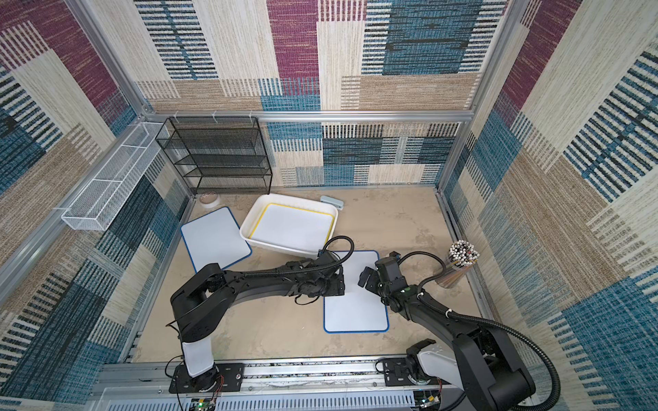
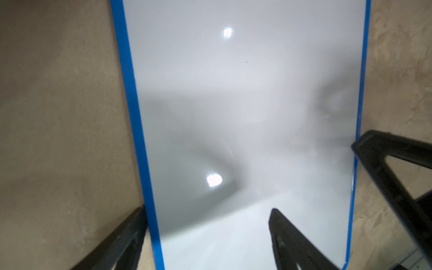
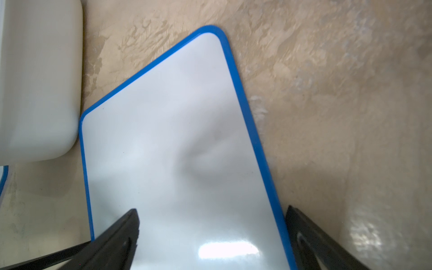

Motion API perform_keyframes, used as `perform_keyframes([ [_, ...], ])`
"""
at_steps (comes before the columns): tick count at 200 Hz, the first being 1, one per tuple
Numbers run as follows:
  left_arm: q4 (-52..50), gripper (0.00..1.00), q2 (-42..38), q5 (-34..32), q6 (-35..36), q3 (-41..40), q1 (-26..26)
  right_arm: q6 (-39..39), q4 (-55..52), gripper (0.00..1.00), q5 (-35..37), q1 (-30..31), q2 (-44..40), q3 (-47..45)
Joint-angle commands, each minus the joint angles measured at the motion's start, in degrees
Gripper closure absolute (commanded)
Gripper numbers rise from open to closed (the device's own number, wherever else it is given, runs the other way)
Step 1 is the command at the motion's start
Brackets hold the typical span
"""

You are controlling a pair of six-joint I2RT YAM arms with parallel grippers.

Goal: Put the whiteboard into the storage box
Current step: Move the whiteboard to the center of the board.

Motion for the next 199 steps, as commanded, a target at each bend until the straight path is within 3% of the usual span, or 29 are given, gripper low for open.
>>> perform_keyframes([
  [1,-2.4,0.16,3.0,10.5,-1.5,0.7,-0.7,3.0,-6.9,0.0,-9.9,0.5,1.8,-0.1],
  [113,-8.5,0.16,7.6,8.0,0.0,9.8,1.0,4.7,-10.8,0.0,5.2,0.4,2.9,1.8],
  [199,-13.6,0.16,10.4,6.2,-0.6,14.4,2.5,2.5,-12.4,0.0,12.2,0.4,3.7,3.0],
])
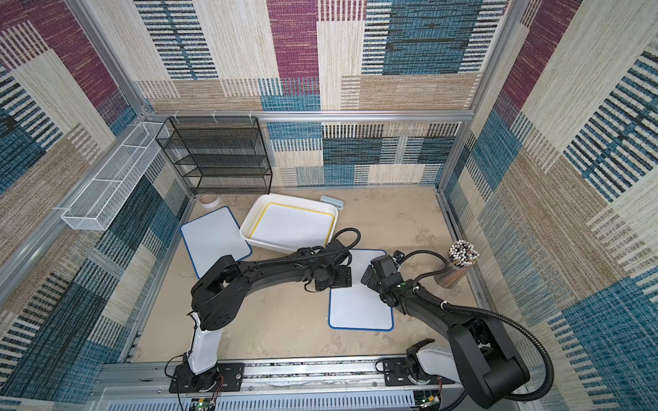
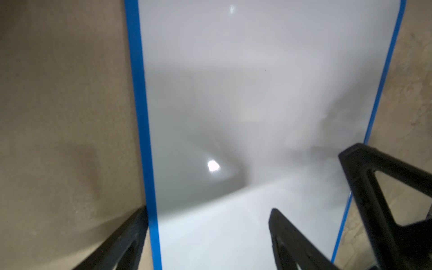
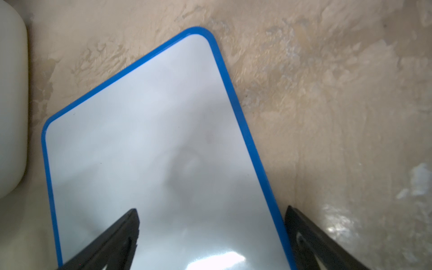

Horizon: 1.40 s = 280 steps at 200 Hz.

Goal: Put the whiteboard into the storage box
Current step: Move the whiteboard to the center of the board, then pick up the whiteboard at the center of the board.

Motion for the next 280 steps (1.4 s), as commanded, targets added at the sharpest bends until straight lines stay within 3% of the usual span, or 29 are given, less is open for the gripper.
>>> perform_keyframes([
  [1,-3.7,0.16,2.3,1.5,-0.7,0.0,0.2,-0.1,-7.9,0.0,1.3,-0.1,0.3,0.1],
  [30,-6.2,0.16,3.7,0.3,-1.0,1.8,0.2,-0.8,-9.6,0.0,3.1,-0.1,-1.0,0.3],
  [76,-8.4,0.16,5.8,0.7,-0.7,4.4,0.3,-2.4,-7.4,0.0,-2.6,0.0,-0.4,-1.3],
  [126,-4.2,0.16,6.6,8.3,1.1,4.1,1.1,-4.8,1.2,0.0,-22.6,0.0,-4.5,-5.6],
  [201,4.5,0.18,7.6,18.0,5.2,0.4,3.1,-1.6,6.7,0.0,-40.9,-4.7,-13.4,-8.3],
  [280,6.5,0.19,6.6,17.7,5.1,-1.6,3.1,7.2,4.2,0.0,-50.4,-12.5,-15.7,-8.8],
])
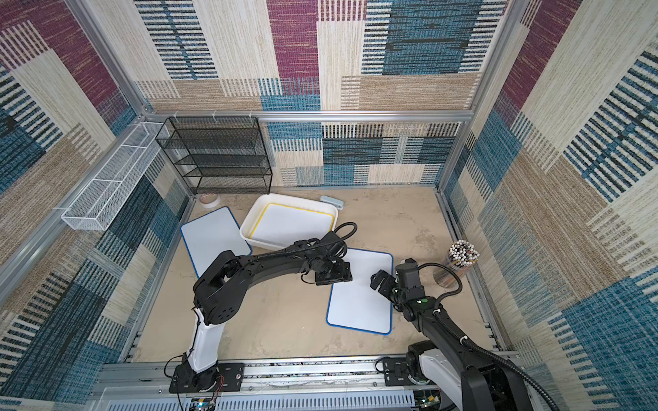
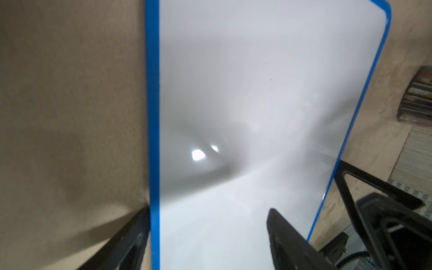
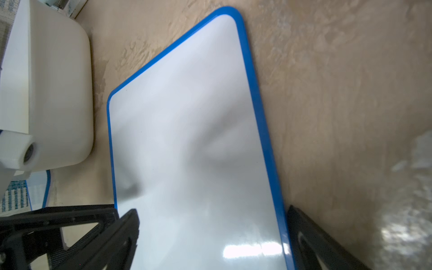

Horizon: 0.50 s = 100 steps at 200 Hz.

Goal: Put the whiteboard into the storage box
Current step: Pick up the whiteboard at the center of the board.

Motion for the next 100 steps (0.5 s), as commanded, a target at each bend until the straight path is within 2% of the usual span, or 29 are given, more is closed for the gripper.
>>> perform_keyframes([
  [1,5.5,0.19,3.7,7.0,0.8,-2.8,-0.7,8.7,1.9,0.0,-28.0,-0.6,0.6,0.3],
  [45,5.5,0.19,2.9,6.1,0.6,-3.4,-0.7,13.1,-0.1,0.0,-29.3,-2.8,2.6,-0.4],
  [100,4.7,0.19,2.1,5.2,0.7,-3.5,-0.7,16.7,-1.8,0.0,-29.3,-5.8,-3.5,0.4],
])
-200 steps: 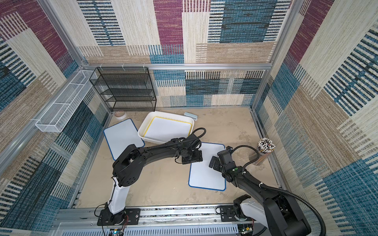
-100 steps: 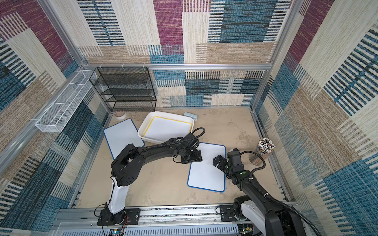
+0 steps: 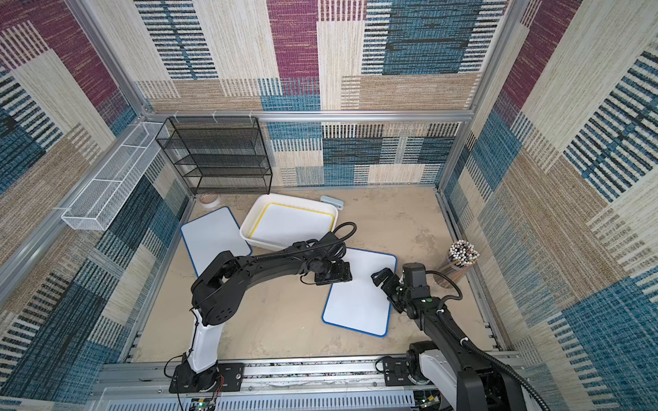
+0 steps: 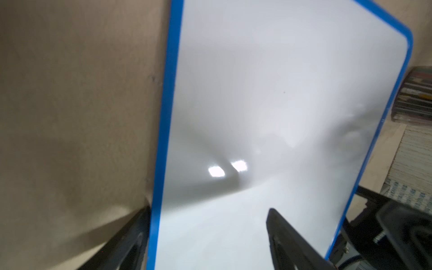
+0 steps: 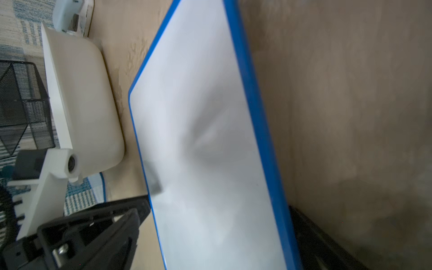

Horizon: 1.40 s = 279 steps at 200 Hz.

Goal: Put the whiteboard into the storage box
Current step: Pick up the whiteboard at the center of the board.

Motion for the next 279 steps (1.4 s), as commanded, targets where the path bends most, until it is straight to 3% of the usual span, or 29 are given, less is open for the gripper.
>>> perform_keyframes([
  [1,-0.8,0.19,3.0,5.7,-0.1,-1.7,-0.8,6.3,1.9,0.0,-15.2,-0.4,-1.8,0.3],
  [62,-1.3,0.19,2.4,5.2,-0.1,-2.0,-0.6,5.2,5.5,0.0,-12.2,-0.7,-9.9,0.0],
  [163,-1.1,0.19,1.6,4.9,-0.6,-3.0,-0.2,4.2,1.0,0.05,-8.4,-0.7,-17.9,1.5],
  [279,-0.3,0.2,0.4,4.1,-1.1,-4.6,-0.2,3.1,-7.7,0.33,-7.7,-0.7,-24.0,-2.0],
])
